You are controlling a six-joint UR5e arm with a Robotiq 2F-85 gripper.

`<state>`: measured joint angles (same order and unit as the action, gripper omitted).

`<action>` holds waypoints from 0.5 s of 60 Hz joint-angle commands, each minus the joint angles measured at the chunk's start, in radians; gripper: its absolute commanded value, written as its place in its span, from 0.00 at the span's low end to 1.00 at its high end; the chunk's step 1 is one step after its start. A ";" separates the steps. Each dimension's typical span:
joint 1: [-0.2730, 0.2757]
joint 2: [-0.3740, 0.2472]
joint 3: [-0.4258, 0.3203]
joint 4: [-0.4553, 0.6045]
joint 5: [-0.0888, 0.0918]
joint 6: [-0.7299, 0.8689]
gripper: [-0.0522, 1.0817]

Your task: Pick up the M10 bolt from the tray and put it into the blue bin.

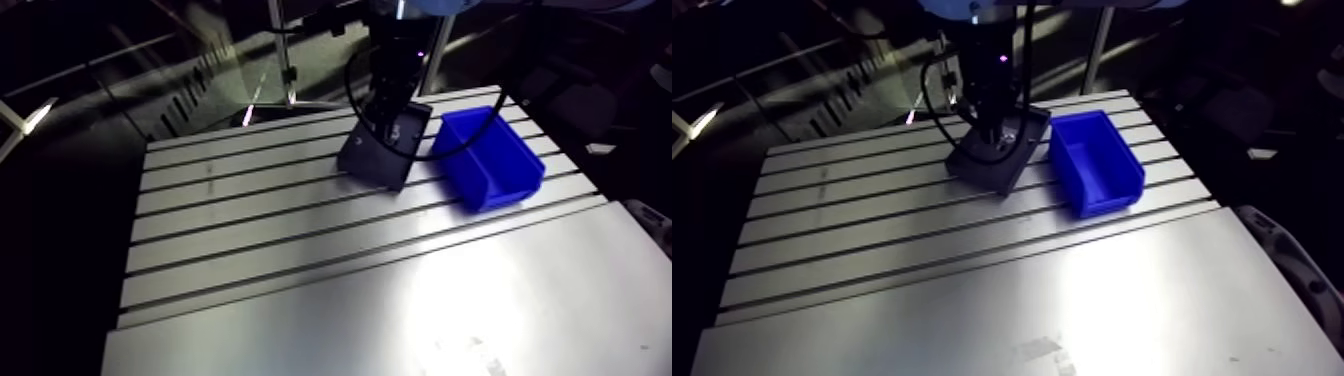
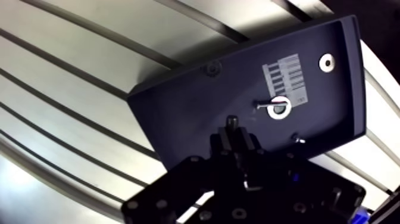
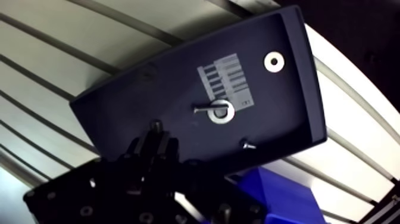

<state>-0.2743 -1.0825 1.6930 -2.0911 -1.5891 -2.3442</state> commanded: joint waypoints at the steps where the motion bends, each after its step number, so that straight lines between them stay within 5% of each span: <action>1: 0.001 -0.058 -0.011 0.053 0.004 -0.014 0.94; 30: -0.002 -0.236 -0.044 0.277 0.004 -0.239 1.00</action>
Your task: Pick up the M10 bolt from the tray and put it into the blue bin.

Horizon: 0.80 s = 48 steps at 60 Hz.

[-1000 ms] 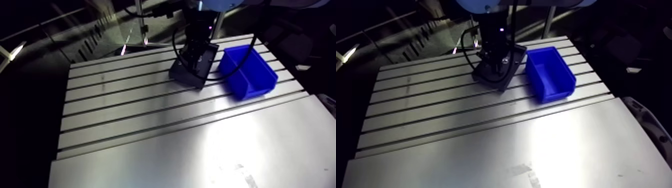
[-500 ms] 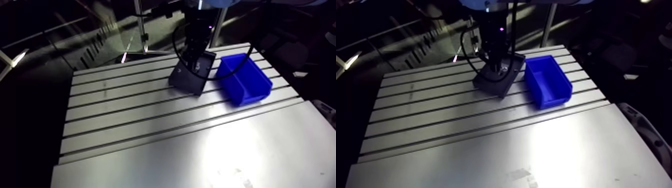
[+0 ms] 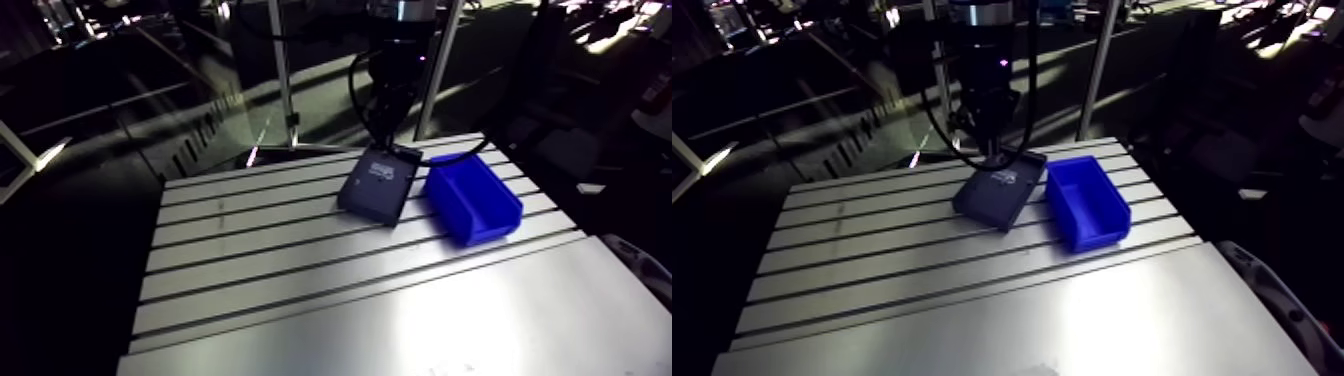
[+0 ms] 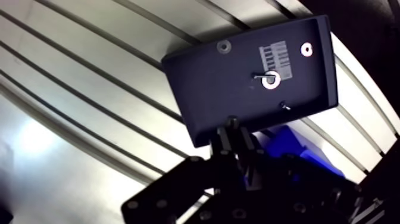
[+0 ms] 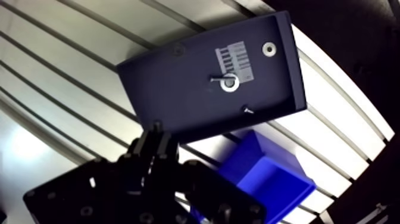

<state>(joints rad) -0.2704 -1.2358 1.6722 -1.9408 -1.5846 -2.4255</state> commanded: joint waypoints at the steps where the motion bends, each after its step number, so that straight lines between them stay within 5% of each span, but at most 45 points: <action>1: -0.005 -0.083 -0.023 0.127 -0.001 -0.158 1.00; 13: -0.021 -0.126 -0.026 0.153 -0.008 -0.442 1.00; 30: -0.189 -0.151 -0.002 0.142 -0.007 -0.949 1.00; 41: -0.260 -0.150 0.003 0.141 -0.003 -1.125 1.00; 44: -0.283 -0.150 0.009 0.138 0.011 -1.183 1.00; 46: -0.310 -0.150 0.016 0.131 0.036 -1.244 1.00; 48: -0.310 -0.150 0.016 0.131 0.036 -1.244 1.00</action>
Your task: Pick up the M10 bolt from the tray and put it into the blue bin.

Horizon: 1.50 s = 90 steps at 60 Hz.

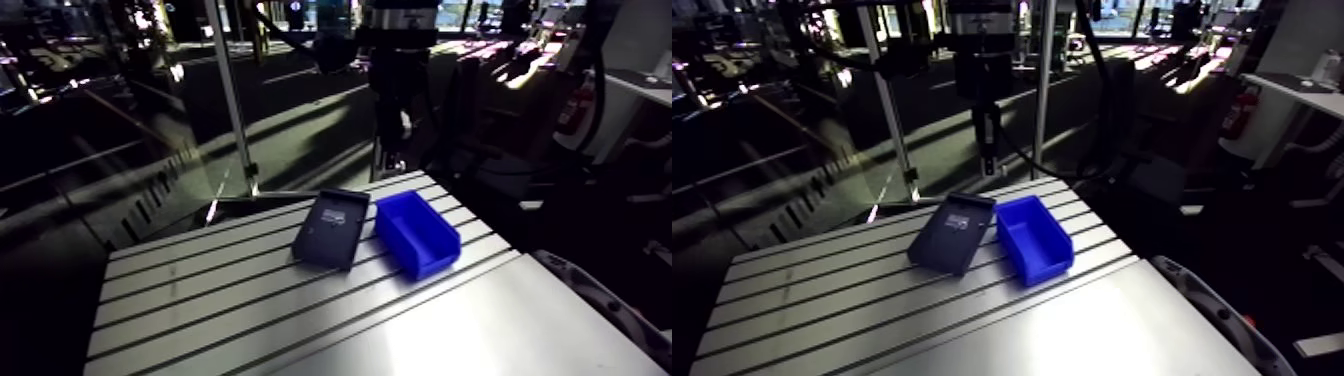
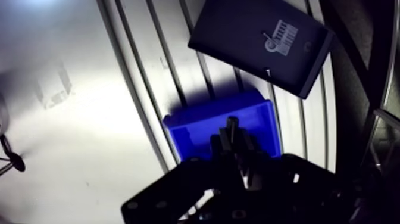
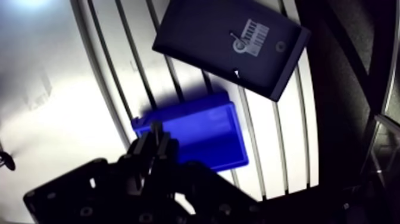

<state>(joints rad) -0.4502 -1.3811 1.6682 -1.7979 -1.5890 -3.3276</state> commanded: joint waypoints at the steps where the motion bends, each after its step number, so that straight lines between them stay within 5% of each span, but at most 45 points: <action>1: -0.152 -0.005 0.027 -0.019 0.047 -0.371 1.00; 6: -0.210 -0.004 0.040 -0.044 0.061 -0.436 1.00; 19: -0.226 0.004 0.079 -0.119 0.066 -0.453 1.00; 70: -0.186 0.040 0.152 -0.275 0.091 -0.380 1.00; 90: -0.168 0.118 0.156 -0.334 0.079 -0.339 1.00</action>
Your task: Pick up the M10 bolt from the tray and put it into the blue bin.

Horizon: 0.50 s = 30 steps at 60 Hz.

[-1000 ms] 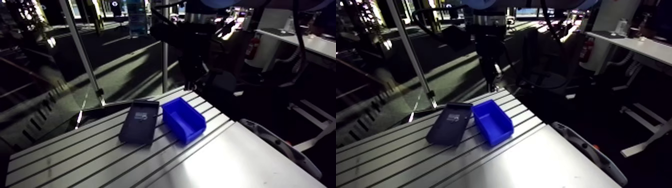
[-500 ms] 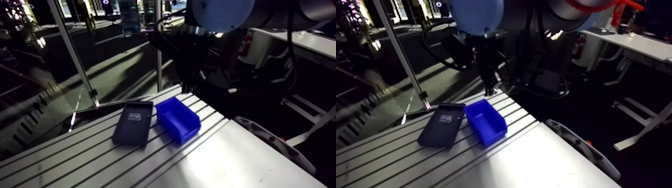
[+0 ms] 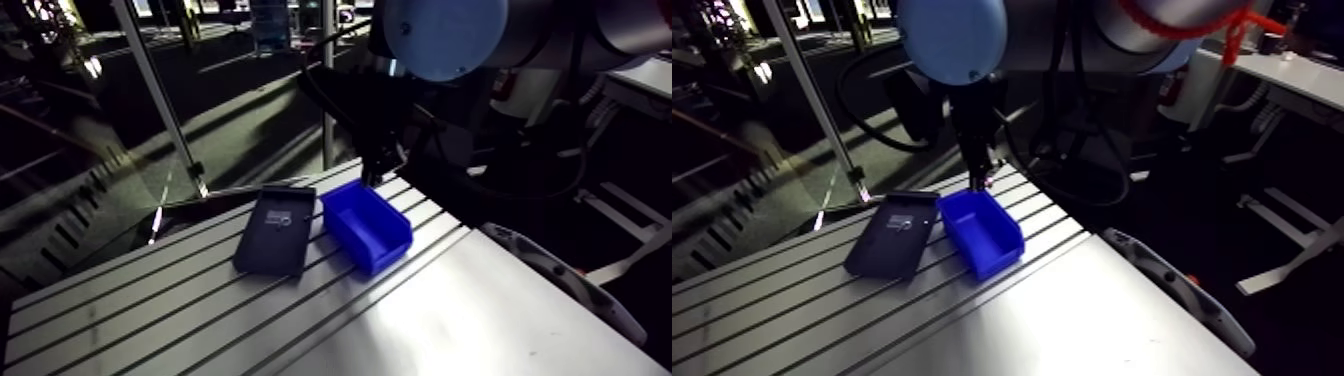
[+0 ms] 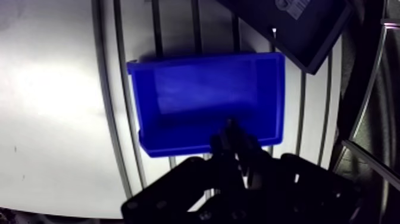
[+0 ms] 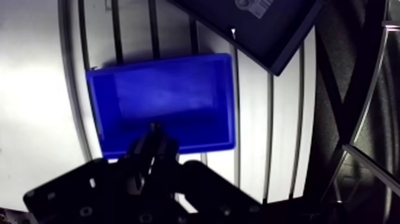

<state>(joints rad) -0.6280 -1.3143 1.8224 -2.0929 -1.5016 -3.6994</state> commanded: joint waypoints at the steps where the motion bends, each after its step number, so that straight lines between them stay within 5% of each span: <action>1: 0.009 0.051 0.002 -0.039 -0.008 0.033 1.00; 30: 0.027 0.123 0.011 -0.096 -0.013 0.040 1.00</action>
<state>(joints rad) -0.6050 -1.2063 1.8289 -2.1774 -1.5139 -3.6612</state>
